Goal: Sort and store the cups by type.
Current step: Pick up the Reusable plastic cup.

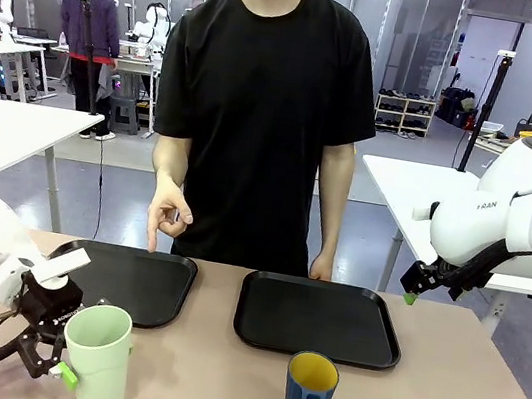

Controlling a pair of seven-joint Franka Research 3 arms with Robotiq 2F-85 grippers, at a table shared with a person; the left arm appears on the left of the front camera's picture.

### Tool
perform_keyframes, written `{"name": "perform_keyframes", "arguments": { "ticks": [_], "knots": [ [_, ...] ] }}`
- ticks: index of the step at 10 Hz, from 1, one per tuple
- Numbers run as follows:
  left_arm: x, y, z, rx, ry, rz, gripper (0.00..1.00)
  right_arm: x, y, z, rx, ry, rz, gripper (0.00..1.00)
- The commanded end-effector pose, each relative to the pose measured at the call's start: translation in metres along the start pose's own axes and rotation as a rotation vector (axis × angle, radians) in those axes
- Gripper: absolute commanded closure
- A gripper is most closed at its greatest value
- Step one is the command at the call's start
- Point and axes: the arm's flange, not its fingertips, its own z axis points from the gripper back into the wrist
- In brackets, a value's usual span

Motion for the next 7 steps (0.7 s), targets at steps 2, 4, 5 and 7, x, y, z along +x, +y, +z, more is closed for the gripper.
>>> {"name": "perform_keyframes", "arguments": {
  "ticks": [2,4,5,7],
  "knots": [
    [-0.006,0.009,-0.006,-0.071,-0.008,0.024,0.0,-0.001,-0.001,0.001,-0.001,-0.007,-0.003,0.0],
    [-0.012,0.014,-0.01,-0.064,-0.024,0.024,0.0,-0.001,-0.001,0.001,-0.001,-0.007,-0.003,0.0],
    [-0.014,0.013,-0.009,-0.076,-0.033,0.021,0.0,-0.001,-0.001,0.001,-0.001,-0.007,-0.003,0.0],
    [-0.016,0.01,-0.008,-0.085,-0.06,-0.009,0.2,-0.001,-0.001,0.001,-0.001,-0.007,-0.003,0.0]
  ]
}}
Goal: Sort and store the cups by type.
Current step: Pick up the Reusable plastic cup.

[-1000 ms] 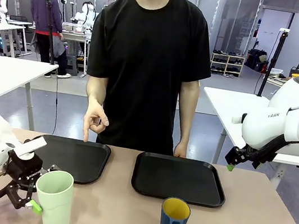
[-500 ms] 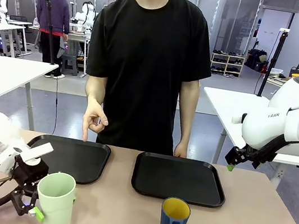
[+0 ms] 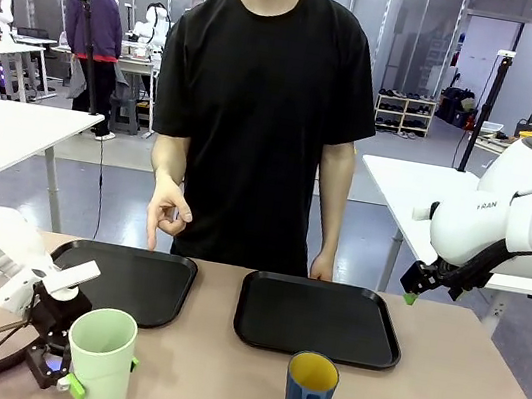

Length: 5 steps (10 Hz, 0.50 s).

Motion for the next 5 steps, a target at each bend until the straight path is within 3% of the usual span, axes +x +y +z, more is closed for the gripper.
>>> {"name": "perform_keyframes", "arguments": {
  "ticks": [1,3,5],
  "knots": [
    [-0.001,-0.001,0.007,-0.023,-0.029,-0.025,0.28,-0.001,-0.001,0.001,-0.001,-0.007,-0.003,0.0],
    [0.001,-0.002,0.006,-0.003,-0.029,-0.027,0.48,-0.001,-0.001,0.001,-0.001,-0.007,-0.003,0.0],
    [0.02,-0.008,0.015,0.075,-0.017,-0.049,0.48,-0.001,-0.001,0.001,-0.001,-0.007,-0.003,0.0]
  ]
}}
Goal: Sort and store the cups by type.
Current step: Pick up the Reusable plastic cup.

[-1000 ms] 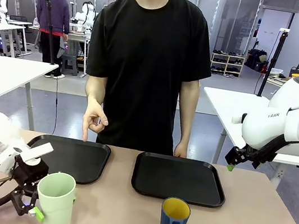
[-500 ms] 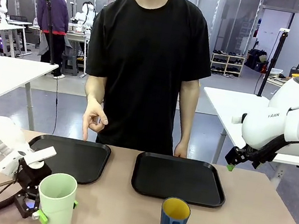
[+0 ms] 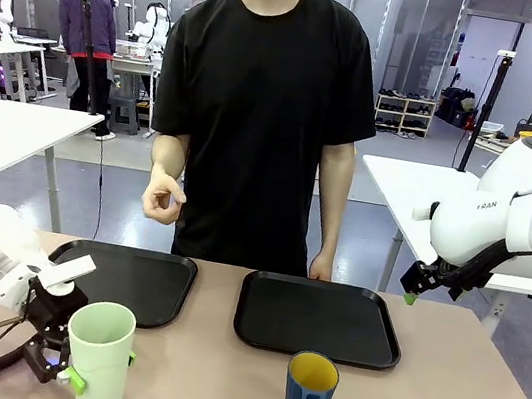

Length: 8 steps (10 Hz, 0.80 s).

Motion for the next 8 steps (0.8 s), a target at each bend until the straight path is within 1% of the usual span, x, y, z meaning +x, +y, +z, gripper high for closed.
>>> {"name": "perform_keyframes", "arguments": {
  "ticks": [1,2,5,7,8],
  "knots": [
    [0.027,-0.008,0.012,0.102,-0.004,-0.051,0.48,-0.001,-0.001,0.001,-0.001,-0.007,-0.003,0.0],
    [0.048,-0.009,0.021,0.163,-0.028,-0.083,0.48,-0.001,-0.001,0.001,-0.001,-0.007,-0.003,0.0],
    [0.077,-0.017,0.043,0.285,-0.043,-0.103,0.48,-0.001,-0.001,0.001,-0.001,-0.007,-0.003,0.0],
    [0.086,-0.019,0.052,0.336,-0.058,-0.108,0.48,-0.001,-0.001,0.001,-0.001,-0.007,-0.003,0.0],
    [0.086,-0.02,0.055,0.369,-0.047,-0.092,0.48,-0.001,-0.001,0.001,-0.001,-0.007,-0.003,0.0]
  ]
}}
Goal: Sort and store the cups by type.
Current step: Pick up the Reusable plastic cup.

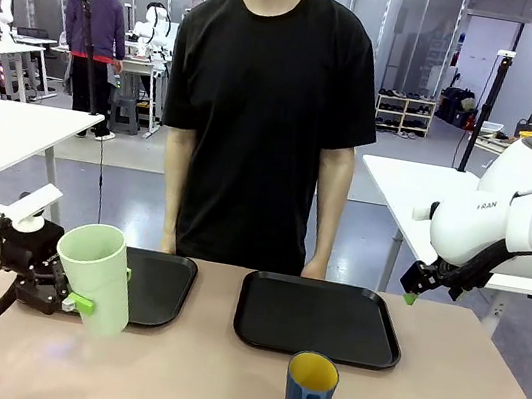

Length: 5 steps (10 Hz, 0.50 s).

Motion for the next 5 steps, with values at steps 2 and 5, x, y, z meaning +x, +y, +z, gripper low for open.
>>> {"name": "perform_keyframes", "arguments": {
  "ticks": [2,5],
  "knots": [
    [0.0,0.0,0.0,0.0,0.0,0.0,0.48,-0.001,-0.0008,0.0014,-0.001,-0.007,-0.003,0.0],
    [0.0,0.0,0.0,0.0,0.0,0.0,0.48,-0.001,-0.0008,0.0014,-0.001,-0.007,-0.003,0.0]
  ]
}}
